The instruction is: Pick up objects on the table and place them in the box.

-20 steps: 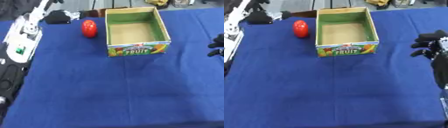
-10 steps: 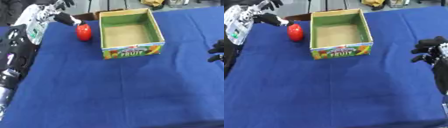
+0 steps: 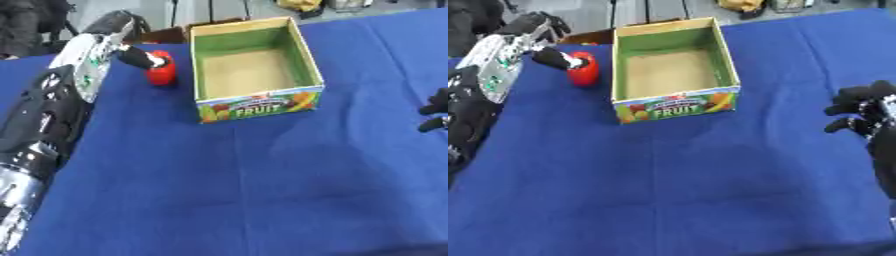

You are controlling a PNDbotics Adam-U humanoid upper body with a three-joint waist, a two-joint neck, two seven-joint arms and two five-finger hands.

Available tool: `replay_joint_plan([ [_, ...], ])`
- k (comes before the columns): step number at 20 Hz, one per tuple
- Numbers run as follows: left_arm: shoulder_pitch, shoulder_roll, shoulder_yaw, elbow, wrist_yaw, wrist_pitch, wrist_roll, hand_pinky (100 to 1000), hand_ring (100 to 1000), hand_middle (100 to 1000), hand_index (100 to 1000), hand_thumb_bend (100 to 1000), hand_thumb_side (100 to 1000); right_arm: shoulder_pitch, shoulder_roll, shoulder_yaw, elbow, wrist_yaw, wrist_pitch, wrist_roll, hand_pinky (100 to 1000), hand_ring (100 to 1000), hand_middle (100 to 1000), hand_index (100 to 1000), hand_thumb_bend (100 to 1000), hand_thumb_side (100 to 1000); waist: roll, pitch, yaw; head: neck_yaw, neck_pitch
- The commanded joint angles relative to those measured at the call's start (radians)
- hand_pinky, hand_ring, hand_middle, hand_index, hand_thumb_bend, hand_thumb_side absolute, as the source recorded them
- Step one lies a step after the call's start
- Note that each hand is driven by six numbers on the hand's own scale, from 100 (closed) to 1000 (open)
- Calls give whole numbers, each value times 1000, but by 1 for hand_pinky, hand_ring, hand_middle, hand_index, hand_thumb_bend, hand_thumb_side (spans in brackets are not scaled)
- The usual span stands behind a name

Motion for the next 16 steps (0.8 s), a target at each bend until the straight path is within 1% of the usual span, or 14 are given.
replay_joint_plan([
  [1, -18, 13, 8, 0, -11, 13, 29, 742, 669, 669, 801, 554, 433, -16, -25, -1, -23, -1, -2, 5, 487, 619, 595, 681, 100, 844, -2, -13, -4, 6, -16],
  [8, -1, 2, 7, 9, -10, 30, 68, 731, 649, 658, 794, 540, 433, -19, -24, -2, -25, -1, -1, 4, 486, 620, 594, 680, 100, 846, -1, 0, -17, 8, -25],
  [16, 16, -2, 1, 21, -21, 48, 97, 711, 626, 642, 793, 529, 432, -18, -21, -3, -25, -1, 0, 3, 486, 622, 594, 680, 100, 847, 3, 5, -20, 5, -33],
])
